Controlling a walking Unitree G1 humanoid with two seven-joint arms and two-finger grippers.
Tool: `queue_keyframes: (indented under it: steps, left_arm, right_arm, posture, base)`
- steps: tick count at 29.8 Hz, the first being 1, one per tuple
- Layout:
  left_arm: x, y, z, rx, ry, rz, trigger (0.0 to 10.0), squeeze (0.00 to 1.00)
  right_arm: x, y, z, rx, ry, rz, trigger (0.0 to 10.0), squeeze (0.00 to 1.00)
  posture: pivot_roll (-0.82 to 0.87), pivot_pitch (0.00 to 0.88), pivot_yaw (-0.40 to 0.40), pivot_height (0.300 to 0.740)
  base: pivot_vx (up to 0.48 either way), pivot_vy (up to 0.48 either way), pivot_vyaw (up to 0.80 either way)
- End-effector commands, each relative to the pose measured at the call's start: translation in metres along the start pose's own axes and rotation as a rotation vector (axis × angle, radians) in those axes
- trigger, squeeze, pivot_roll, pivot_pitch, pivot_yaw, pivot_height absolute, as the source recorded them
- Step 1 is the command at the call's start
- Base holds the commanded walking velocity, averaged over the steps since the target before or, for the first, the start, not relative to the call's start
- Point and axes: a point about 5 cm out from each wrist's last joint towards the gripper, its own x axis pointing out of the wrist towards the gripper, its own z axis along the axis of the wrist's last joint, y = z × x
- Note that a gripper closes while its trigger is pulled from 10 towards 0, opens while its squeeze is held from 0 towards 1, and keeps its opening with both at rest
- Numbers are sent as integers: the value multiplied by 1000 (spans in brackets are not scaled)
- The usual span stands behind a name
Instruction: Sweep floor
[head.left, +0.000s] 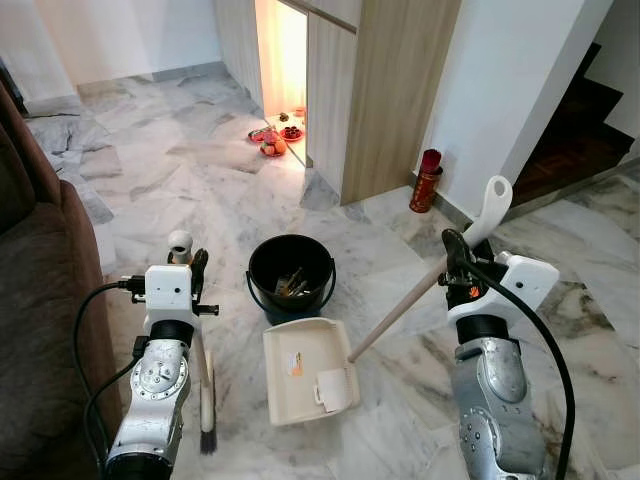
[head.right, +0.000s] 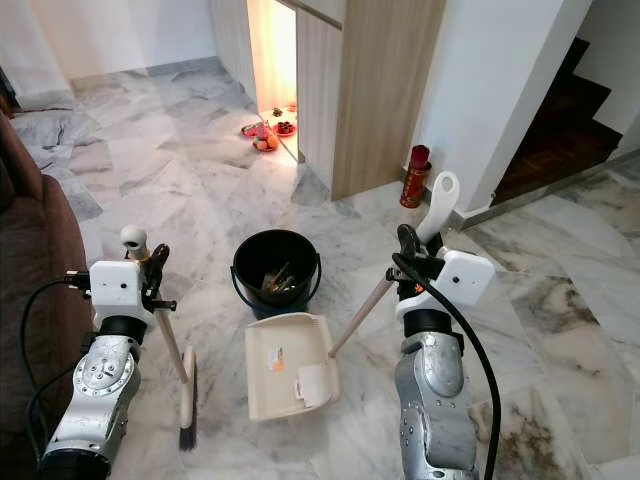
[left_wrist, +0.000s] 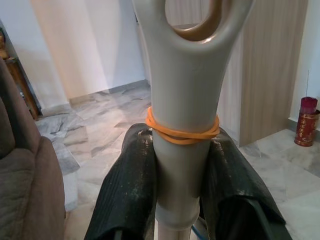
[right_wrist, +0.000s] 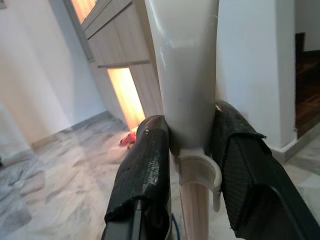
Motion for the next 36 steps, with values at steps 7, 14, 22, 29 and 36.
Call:
queue_keyframes:
  steps: [7,14,22,29,36]
  left_arm:
    - [4,9,3,55,-22,-22,10000,0]
    - [0,35,4,101,-24,54,10000,0]
    - [-16,71,-9,141,51,165,10000,0]
    - [-21,77,-14,137,72,190,10000,0]
    - [-22,70,-17,123,82,175,10000,0]
  right_arm:
    - [26,19,34,47,-145,29,10000,0]
    - [43,31,50,66,-215,52,10000,0]
    - [50,34,52,68,-228,60,10000,0]
    - [52,35,50,69,-224,70,10000,0]
    - [53,37,50,61,-227,86,10000,0]
  posture:
    - [104,0,-2,740]
    - [110,0,-2,740]
    - [119,0,-4,740]
    - [120,0,-10,740]
    - [110,0,-10,740]
  base:
    - [0,0,0]
    - [0,0,0]
    - [70,0,0]
    - [305,0,0]
    - [306,0,0]
